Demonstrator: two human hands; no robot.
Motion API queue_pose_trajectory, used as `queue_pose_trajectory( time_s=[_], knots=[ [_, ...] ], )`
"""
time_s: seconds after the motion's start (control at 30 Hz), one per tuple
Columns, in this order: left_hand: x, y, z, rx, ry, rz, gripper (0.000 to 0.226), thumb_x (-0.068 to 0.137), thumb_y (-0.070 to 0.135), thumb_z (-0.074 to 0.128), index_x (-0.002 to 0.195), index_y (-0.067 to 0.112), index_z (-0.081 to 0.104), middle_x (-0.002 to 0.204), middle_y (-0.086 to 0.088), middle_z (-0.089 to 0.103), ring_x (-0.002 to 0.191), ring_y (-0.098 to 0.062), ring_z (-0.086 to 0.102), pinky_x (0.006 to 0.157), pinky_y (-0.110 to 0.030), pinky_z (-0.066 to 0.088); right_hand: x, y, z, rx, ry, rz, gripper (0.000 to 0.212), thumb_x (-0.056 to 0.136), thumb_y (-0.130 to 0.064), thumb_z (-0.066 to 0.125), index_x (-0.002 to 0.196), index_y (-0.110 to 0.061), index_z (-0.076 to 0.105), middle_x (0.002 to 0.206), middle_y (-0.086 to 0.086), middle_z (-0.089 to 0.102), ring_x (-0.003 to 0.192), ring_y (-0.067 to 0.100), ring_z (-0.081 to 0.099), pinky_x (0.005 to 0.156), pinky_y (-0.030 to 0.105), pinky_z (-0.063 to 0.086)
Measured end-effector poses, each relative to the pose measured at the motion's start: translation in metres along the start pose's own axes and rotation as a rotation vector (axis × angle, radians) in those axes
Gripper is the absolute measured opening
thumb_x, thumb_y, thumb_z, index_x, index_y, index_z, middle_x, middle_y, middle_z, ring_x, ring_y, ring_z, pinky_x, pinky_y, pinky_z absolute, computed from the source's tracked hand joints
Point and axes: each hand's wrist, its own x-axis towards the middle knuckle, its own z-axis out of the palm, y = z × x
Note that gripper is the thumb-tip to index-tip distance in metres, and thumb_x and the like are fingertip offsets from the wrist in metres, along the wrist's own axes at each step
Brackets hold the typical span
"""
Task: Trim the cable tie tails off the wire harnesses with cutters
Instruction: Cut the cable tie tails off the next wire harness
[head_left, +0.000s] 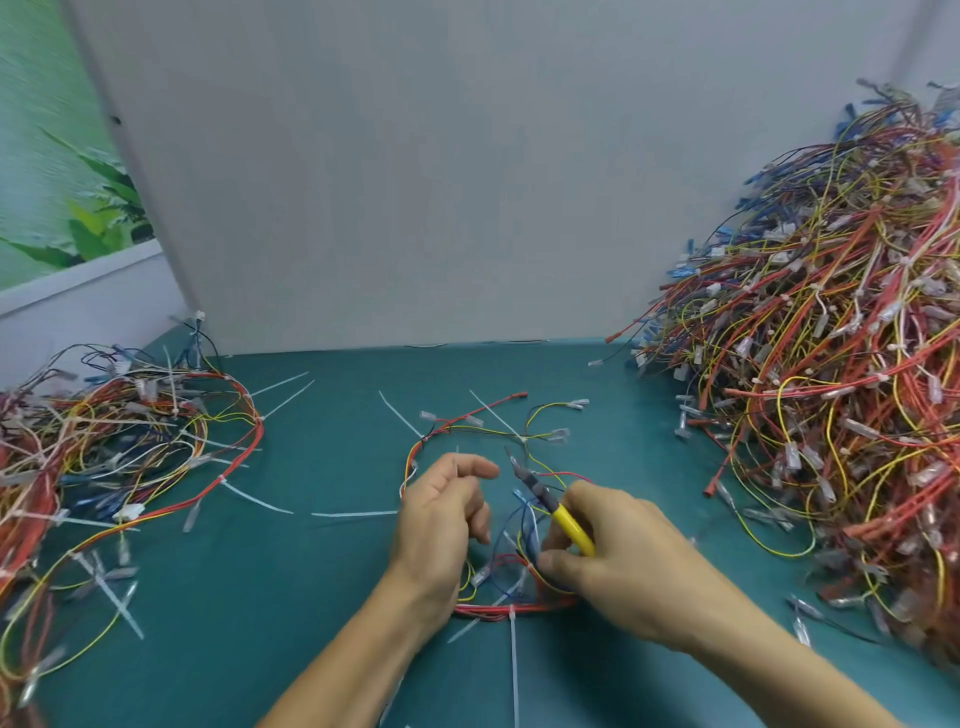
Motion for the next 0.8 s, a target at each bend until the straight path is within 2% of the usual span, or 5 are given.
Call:
queue_pose_trajectory(
  time_s=[0.2, 0.33, 0.5, 0.63, 0.8],
  knots=[
    [-0.004, -0.007, -0.001, 0.039, -0.059, 0.005, 0.017, 0.077, -0.006, 0.050, 0.079, 0.008, 0.060, 0.045, 0.000, 0.037, 0.038, -0.014, 0.028, 0.042, -0.024, 0.028, 0.013, -0.006, 0.018, -0.023, -0.030, 0.075, 0.037, 0.068, -0.040, 0.074, 0.085, -0.021, 0.048, 0.088, -0.004, 0.063, 0.087, 0.022, 0.057, 0.074, 0.036, 0.050],
    [-0.002, -0.009, -0.003, 0.076, -0.041, 0.024, 0.026, 0.080, -0.016, 0.049, 0.080, 0.009, 0.057, 0.045, 0.002, 0.036, 0.040, -0.015, 0.031, 0.043, -0.025, 0.030, 0.016, -0.001, 0.024, -0.032, 0.021, 0.051, 0.026, 0.073, -0.031, 0.069, 0.080, -0.019, 0.046, 0.079, -0.002, 0.060, 0.083, 0.024, 0.054, 0.067, 0.034, 0.047],
    [-0.001, -0.014, -0.006, 0.203, -0.086, 0.086, 0.033, 0.074, -0.011, 0.061, 0.066, 0.020, 0.054, 0.046, 0.005, 0.029, 0.049, -0.020, 0.029, 0.050, -0.033, 0.033, 0.018, 0.007, 0.015, 0.539, -0.003, 0.176, 0.024, 0.078, 0.003, 0.066, 0.071, -0.015, 0.051, 0.059, 0.005, 0.056, 0.052, 0.020, 0.048, 0.053, 0.030, 0.042],
    [-0.001, -0.016, -0.006, 0.274, -0.145, 0.079, 0.037, 0.074, -0.006, 0.064, 0.060, 0.027, 0.059, 0.047, 0.011, 0.027, 0.057, -0.024, 0.031, 0.055, -0.036, 0.033, 0.017, 0.011, 0.003, 0.801, -0.038, 0.246, 0.024, 0.083, 0.014, 0.060, 0.080, -0.007, 0.048, 0.068, 0.020, 0.055, 0.048, 0.022, 0.046, 0.047, 0.030, 0.038],
    [0.000, -0.016, -0.005, 0.205, -0.107, 0.026, 0.043, 0.078, -0.014, 0.059, 0.058, 0.025, 0.059, 0.045, 0.009, 0.030, 0.052, -0.023, 0.029, 0.050, -0.034, 0.032, 0.005, 0.005, 0.008, 0.071, 0.138, 0.115, 0.030, 0.075, -0.030, 0.075, 0.078, -0.021, 0.046, 0.074, -0.003, 0.059, 0.069, 0.015, 0.051, 0.059, 0.030, 0.040]
  ],
)
